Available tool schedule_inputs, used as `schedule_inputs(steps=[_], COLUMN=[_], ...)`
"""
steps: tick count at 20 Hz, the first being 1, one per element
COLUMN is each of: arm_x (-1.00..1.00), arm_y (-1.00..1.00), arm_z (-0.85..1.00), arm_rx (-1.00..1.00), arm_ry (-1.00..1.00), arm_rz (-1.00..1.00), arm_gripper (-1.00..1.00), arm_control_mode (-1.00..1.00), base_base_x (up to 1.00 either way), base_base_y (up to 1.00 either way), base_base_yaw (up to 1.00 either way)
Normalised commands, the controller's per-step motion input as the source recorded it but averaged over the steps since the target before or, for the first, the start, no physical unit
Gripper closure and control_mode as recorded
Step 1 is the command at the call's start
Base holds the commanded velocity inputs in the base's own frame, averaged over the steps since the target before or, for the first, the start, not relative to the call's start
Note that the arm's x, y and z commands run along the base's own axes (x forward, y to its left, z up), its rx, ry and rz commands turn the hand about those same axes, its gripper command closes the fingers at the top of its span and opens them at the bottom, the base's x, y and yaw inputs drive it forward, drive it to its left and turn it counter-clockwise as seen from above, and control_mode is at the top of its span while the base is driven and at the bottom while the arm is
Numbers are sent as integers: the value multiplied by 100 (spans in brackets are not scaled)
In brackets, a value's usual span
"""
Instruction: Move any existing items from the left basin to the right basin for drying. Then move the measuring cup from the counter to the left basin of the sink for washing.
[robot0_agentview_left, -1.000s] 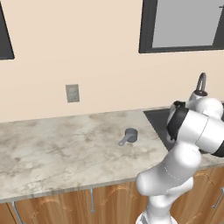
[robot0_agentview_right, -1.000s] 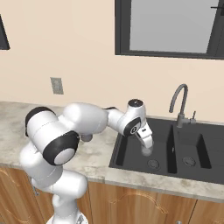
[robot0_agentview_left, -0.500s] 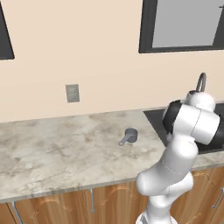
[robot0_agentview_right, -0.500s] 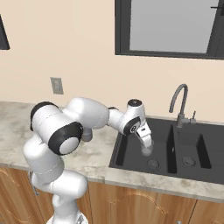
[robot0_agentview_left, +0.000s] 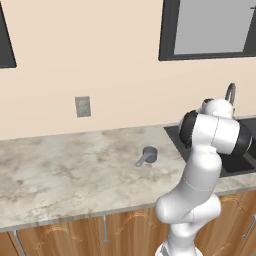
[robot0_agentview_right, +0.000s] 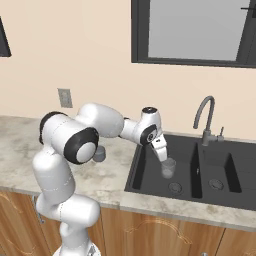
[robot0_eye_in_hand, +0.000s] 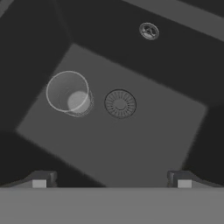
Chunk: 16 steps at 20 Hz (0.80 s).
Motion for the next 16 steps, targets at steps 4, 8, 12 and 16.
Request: schedule_inputs(steps=[4, 8, 12, 16], arm_x=[43, 44, 39, 16], arm_y=[4, 0, 0, -1], arm_z=[0, 0, 0, 0], arm_rx=[0, 0, 0, 1], arm_ry=[3, 0, 2, 0], arm_rz=[-7, -5, -3, -1], arm_gripper=[-100, -100, -100, -100], arm_control_mode=[-100, -100, -100, -100], base_base_x=[0, 0, 0, 0], base_base_y=[0, 0, 0, 0], base_base_yaw=[0, 0, 0, 0])
